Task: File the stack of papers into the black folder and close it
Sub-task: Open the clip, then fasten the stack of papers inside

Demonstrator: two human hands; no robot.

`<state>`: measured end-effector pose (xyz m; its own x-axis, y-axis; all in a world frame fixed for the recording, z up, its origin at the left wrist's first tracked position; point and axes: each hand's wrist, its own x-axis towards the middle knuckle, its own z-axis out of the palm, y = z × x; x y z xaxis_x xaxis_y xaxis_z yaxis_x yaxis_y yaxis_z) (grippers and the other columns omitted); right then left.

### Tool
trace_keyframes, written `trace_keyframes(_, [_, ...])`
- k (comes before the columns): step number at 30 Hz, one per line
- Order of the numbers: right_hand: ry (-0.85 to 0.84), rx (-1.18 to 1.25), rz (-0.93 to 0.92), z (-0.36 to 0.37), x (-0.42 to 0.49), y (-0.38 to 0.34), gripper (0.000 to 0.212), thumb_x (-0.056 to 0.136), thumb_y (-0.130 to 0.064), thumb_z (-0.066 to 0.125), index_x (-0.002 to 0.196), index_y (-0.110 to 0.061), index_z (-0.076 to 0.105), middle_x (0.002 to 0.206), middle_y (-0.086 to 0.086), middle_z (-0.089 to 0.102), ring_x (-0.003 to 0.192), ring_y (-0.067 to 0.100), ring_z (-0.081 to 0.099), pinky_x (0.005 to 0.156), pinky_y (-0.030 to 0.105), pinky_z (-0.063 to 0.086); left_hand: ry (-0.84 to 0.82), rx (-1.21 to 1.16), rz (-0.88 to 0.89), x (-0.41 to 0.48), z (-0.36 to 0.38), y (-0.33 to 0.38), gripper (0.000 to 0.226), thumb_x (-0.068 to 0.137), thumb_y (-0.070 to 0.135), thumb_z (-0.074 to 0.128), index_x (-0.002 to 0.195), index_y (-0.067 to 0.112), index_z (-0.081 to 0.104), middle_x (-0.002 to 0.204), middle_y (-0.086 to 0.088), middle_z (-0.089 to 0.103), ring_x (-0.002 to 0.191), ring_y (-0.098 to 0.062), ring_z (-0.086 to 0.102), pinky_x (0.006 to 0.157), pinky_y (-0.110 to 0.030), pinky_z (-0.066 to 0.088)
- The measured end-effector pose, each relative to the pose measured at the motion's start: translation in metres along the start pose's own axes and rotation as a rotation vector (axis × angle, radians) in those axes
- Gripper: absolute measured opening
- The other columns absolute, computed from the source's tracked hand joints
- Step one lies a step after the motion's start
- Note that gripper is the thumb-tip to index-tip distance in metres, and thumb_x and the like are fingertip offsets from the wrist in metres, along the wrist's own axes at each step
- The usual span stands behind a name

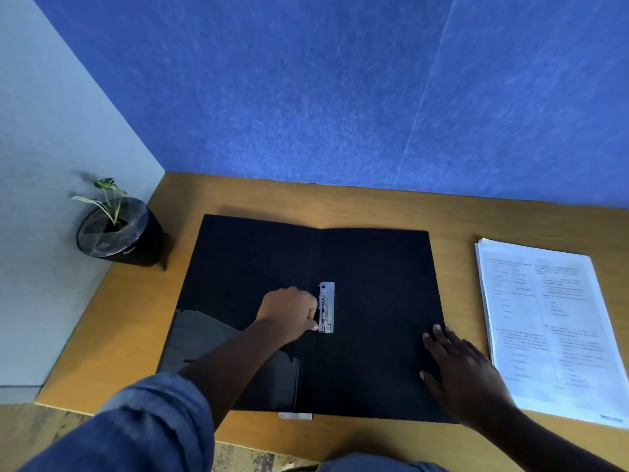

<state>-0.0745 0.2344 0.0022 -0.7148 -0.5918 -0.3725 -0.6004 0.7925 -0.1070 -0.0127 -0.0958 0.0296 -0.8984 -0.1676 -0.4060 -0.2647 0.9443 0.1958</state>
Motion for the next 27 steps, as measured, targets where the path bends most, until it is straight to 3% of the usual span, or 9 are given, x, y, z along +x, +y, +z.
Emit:
trace_keyframes(2, [-0.008,-0.004,-0.002,-0.001,0.001,0.001,0.07,0.094,-0.058,0.034,0.155,-0.025,0.02,0.165,0.001,0.017,0.151,0.016,0.014,0.12,0.032,0.013,-0.011,0.001,-0.008,0.003,0.003,0.002,0.03,0.081,0.041,0.074,0.066,0.024,0.054,0.072,0.007,0.063,0.07,-0.017,0.062,0.061,-0.03,0.045])
trace_keyframes(8, [-0.03,0.005,-0.011,-0.003,0.003,0.003,0.069,0.093,-0.056,0.04,0.154,-0.025,0.025,0.164,0.001,0.021,0.151,0.016,0.016,0.12,0.033,0.015,-0.063,-0.141,-0.021,0.006,0.004,-0.015,0.032,0.066,0.049,0.081,0.065,0.024,0.062,0.063,0.014,0.061,0.061,-0.001,0.058,0.053,-0.024,0.037])
trace_keyframes(14, [-0.04,0.024,-0.003,-0.003,0.005,0.002,0.07,0.093,-0.056,0.041,0.154,-0.026,0.024,0.164,0.001,0.019,0.151,0.016,0.014,0.12,0.033,0.014,-0.031,-0.153,-0.006,0.014,0.004,-0.01,0.034,0.065,0.05,0.082,0.066,0.022,0.063,0.064,0.013,0.063,0.061,-0.003,0.059,0.055,-0.025,0.041])
trace_keyframes(20, [-0.053,0.016,0.006,-0.004,0.004,0.002,0.077,0.09,-0.063,0.039,0.155,-0.026,0.019,0.165,0.0,0.014,0.152,0.015,0.01,0.12,0.031,0.013,-0.019,-0.146,-0.044,0.013,0.009,-0.004,0.039,0.066,0.05,0.081,0.057,0.026,0.052,0.063,0.012,0.061,0.058,-0.002,0.055,0.052,-0.024,0.034])
trace_keyframes(27, [-0.068,0.004,-0.015,-0.007,0.003,0.001,0.088,0.084,-0.071,0.039,0.156,-0.025,0.016,0.166,0.0,0.01,0.152,0.015,0.008,0.12,0.03,0.013,0.014,-0.477,-0.124,0.005,0.018,-0.014,0.039,0.063,0.052,0.084,0.055,0.025,0.058,0.058,0.013,0.061,0.053,-0.001,0.055,0.051,-0.023,0.039])
